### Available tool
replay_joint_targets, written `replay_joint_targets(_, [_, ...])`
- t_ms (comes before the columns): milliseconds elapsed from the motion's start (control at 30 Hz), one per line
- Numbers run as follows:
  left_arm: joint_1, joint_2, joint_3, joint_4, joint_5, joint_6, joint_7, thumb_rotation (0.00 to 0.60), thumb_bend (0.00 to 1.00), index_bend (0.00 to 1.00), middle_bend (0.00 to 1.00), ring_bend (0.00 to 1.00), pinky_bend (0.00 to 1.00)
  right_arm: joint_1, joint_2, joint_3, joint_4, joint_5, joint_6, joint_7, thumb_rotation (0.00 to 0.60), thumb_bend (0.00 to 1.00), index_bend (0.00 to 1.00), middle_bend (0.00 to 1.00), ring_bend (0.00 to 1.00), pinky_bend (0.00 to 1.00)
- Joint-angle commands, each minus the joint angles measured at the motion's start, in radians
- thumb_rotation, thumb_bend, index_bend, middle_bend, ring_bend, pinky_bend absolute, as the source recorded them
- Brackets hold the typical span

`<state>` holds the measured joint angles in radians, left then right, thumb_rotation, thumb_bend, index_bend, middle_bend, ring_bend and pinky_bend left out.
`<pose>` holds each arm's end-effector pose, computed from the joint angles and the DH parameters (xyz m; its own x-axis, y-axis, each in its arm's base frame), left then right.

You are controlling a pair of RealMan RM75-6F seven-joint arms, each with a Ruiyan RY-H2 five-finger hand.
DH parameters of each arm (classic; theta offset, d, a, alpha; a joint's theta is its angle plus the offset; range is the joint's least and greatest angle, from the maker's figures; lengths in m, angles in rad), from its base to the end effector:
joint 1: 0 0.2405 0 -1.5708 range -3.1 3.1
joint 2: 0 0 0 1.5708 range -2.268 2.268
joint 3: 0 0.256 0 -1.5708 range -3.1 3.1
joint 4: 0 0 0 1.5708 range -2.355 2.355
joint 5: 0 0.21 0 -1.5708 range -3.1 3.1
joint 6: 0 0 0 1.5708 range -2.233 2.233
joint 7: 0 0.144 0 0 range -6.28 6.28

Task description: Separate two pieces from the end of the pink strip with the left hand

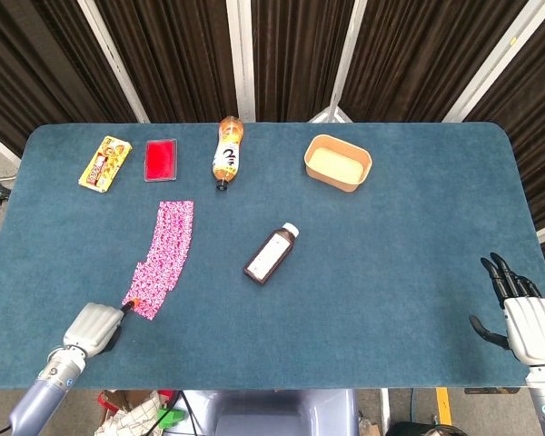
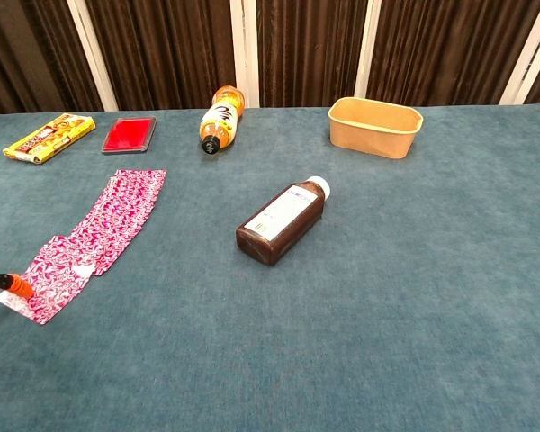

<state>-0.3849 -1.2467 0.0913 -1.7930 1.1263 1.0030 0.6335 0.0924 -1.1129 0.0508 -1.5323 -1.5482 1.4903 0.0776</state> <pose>-0.2718 0.1991 0.0331 0.6335 0.5101 0.5818 0.7608 -0.2738 -0.5884 -0.3190 -0.1848 0.1672 0.4056 0.0098 0.9140 -0.9123 -0.0577 0.4054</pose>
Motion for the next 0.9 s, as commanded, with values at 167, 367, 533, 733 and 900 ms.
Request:
replay_joint_targets(167, [0.003, 0.027, 0.033, -0.051, -0.018, 0.014, 0.035, 0.600, 0.86, 0.16, 0.88, 0.75, 0.68, 0.000, 0.002, 0.000, -0.001, 0.000, -0.001, 0.004, 0.600, 0.30, 0.00, 0.05, 0.20, 0.24])
replay_joint_targets(367, [0.020, 0.048, 0.071, -0.105, -0.027, 0.052, 0.082, 0.600, 0.87, 0.16, 0.88, 0.76, 0.68, -0.002, 0.005, 0.001, 0.000, 0.000, 0.004, 0.014, 0.600, 0.30, 0.00, 0.05, 0.20, 0.24])
replay_joint_targets(533, [0.021, 0.060, 0.097, -0.133, -0.036, 0.053, 0.106, 0.600, 0.87, 0.16, 0.88, 0.76, 0.68, -0.006, 0.007, 0.000, 0.000, -0.001, 0.009, 0.020, 0.600, 0.30, 0.00, 0.05, 0.20, 0.24])
replay_joint_targets(733, [0.024, 0.068, 0.115, -0.163, -0.041, 0.071, 0.133, 0.600, 0.87, 0.16, 0.88, 0.76, 0.68, -0.008, 0.008, 0.002, 0.002, 0.000, 0.013, 0.026, 0.600, 0.30, 0.00, 0.05, 0.20, 0.24])
replay_joint_targets(900, [0.031, 0.076, 0.130, -0.188, -0.031, 0.094, 0.152, 0.600, 0.87, 0.16, 0.88, 0.76, 0.68, -0.007, 0.009, 0.004, 0.004, 0.002, 0.012, 0.032, 0.600, 0.30, 0.00, 0.05, 0.20, 0.24])
